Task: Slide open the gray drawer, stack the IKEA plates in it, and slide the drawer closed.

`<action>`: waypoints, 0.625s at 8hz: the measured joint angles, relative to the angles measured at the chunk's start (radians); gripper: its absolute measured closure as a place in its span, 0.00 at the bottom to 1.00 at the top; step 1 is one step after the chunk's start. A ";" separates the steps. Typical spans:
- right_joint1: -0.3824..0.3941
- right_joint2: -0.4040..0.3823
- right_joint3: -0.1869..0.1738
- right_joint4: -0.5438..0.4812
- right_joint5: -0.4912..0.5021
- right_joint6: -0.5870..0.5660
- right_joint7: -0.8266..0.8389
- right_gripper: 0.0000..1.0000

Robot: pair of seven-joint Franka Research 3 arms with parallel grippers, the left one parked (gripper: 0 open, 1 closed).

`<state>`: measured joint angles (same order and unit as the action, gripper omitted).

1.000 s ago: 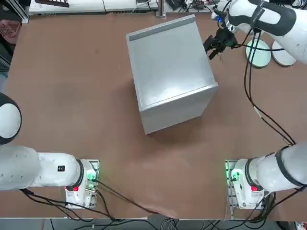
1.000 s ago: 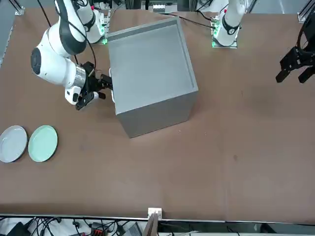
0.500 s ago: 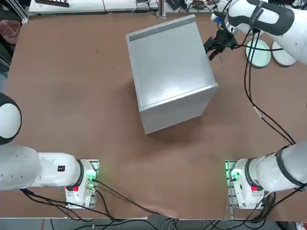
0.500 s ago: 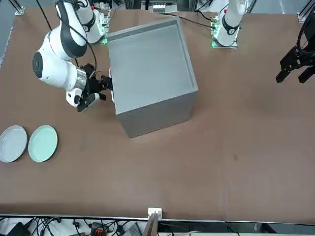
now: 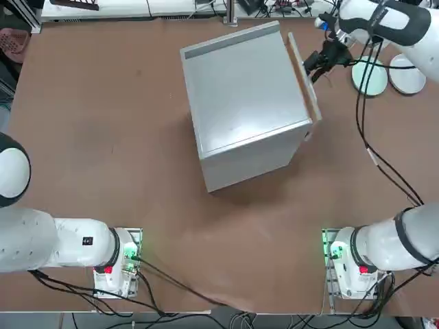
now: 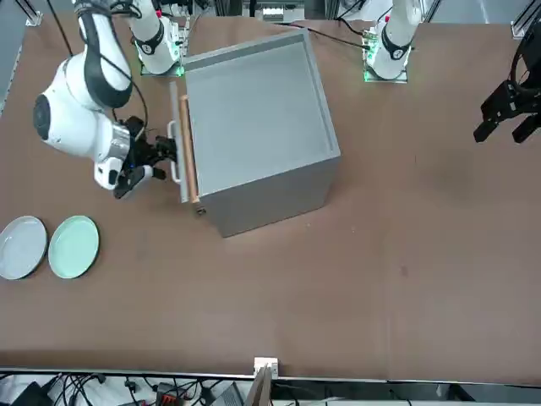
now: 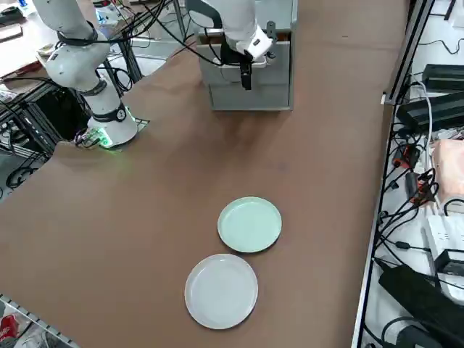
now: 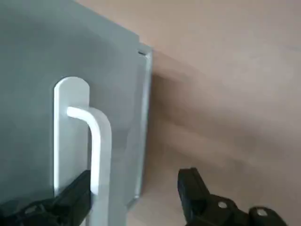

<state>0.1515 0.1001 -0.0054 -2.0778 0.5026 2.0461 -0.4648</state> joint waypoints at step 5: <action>-0.130 0.001 -0.003 0.018 -0.064 -0.029 -0.075 0.00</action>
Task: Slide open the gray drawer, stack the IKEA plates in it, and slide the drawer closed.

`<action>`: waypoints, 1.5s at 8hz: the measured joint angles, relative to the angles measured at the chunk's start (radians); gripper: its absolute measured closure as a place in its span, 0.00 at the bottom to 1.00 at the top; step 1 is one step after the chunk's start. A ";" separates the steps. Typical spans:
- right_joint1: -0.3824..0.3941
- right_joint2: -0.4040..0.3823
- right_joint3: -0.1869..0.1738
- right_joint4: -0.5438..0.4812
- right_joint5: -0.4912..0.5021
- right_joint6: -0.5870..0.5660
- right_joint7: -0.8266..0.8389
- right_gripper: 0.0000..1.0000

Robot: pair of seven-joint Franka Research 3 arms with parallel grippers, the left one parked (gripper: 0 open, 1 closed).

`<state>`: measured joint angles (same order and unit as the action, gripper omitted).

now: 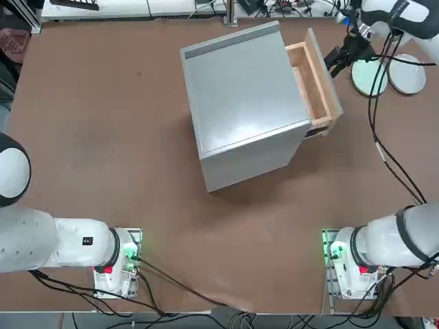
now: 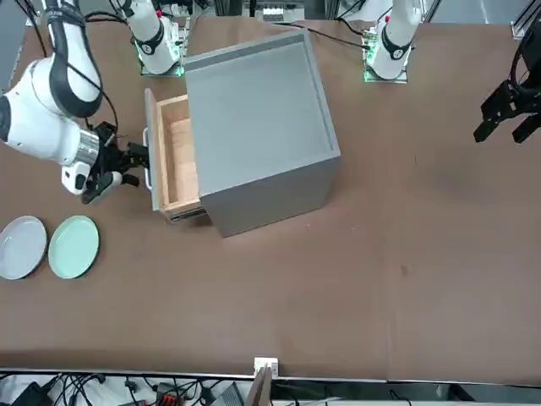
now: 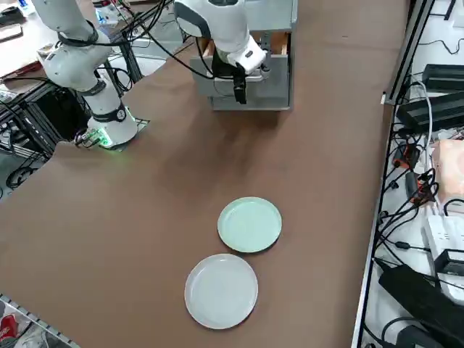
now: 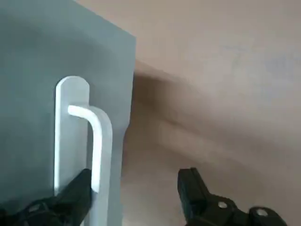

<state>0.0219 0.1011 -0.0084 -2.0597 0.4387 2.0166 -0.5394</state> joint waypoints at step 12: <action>-0.252 0.056 -0.004 0.333 -0.128 -0.228 -0.021 0.00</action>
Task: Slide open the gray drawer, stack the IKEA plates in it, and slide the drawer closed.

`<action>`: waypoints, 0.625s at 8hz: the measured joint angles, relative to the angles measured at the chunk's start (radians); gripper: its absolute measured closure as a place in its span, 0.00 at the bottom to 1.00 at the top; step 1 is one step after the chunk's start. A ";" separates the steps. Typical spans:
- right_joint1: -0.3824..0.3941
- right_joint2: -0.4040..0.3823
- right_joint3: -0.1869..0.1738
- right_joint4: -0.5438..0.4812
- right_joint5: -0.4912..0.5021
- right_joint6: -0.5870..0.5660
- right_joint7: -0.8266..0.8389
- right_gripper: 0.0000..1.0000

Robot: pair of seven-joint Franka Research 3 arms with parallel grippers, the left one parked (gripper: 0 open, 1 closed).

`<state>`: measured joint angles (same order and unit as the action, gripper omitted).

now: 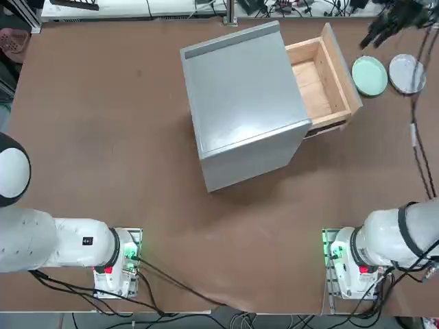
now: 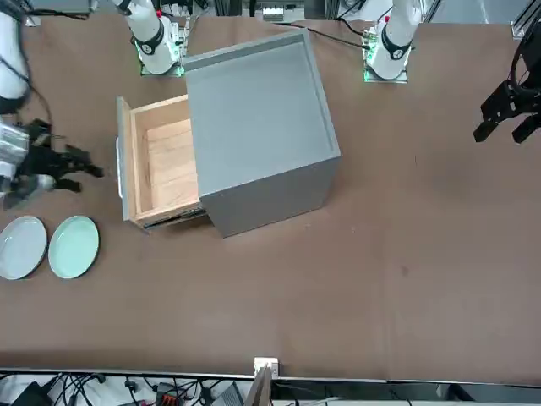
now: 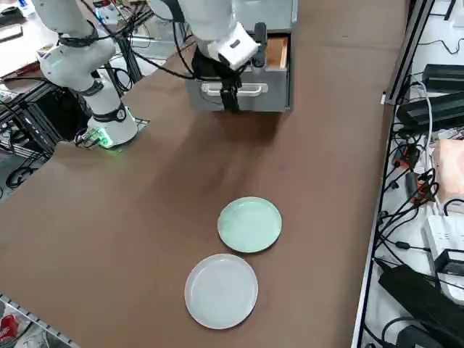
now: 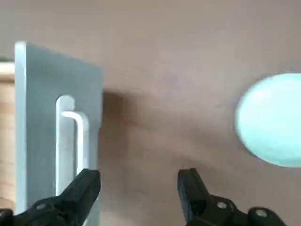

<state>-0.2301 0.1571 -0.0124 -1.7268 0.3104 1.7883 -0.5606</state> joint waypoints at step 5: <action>-0.191 0.234 -0.009 0.087 -0.120 0.162 0.206 0.06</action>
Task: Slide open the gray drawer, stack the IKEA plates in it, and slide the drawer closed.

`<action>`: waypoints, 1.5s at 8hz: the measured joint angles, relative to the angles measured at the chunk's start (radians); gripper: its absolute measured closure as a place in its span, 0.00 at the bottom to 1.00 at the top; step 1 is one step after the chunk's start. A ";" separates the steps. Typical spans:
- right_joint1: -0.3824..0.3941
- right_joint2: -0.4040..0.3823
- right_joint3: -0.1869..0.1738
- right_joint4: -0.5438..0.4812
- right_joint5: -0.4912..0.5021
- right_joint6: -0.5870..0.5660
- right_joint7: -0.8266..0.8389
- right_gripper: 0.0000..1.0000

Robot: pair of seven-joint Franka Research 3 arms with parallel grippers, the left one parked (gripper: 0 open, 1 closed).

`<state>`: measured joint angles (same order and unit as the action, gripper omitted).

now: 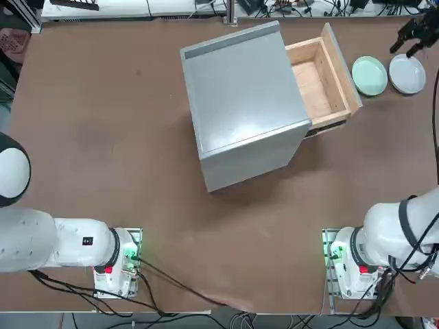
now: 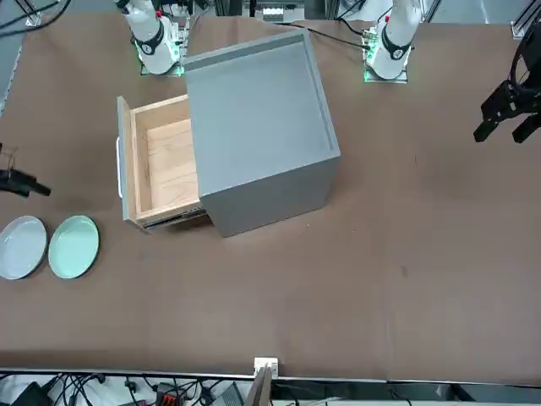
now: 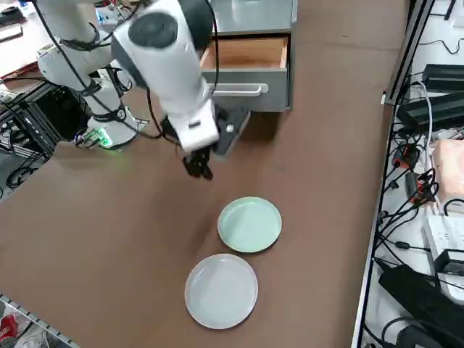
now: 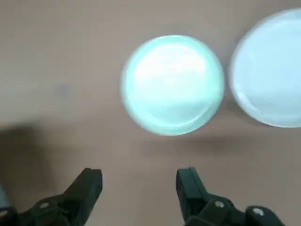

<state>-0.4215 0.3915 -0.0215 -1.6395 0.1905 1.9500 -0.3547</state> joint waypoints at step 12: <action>-0.009 0.332 -0.042 0.000 -0.049 0.411 0.504 0.30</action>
<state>-0.4308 0.7230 -0.0636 -1.6392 0.1418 2.3612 0.1493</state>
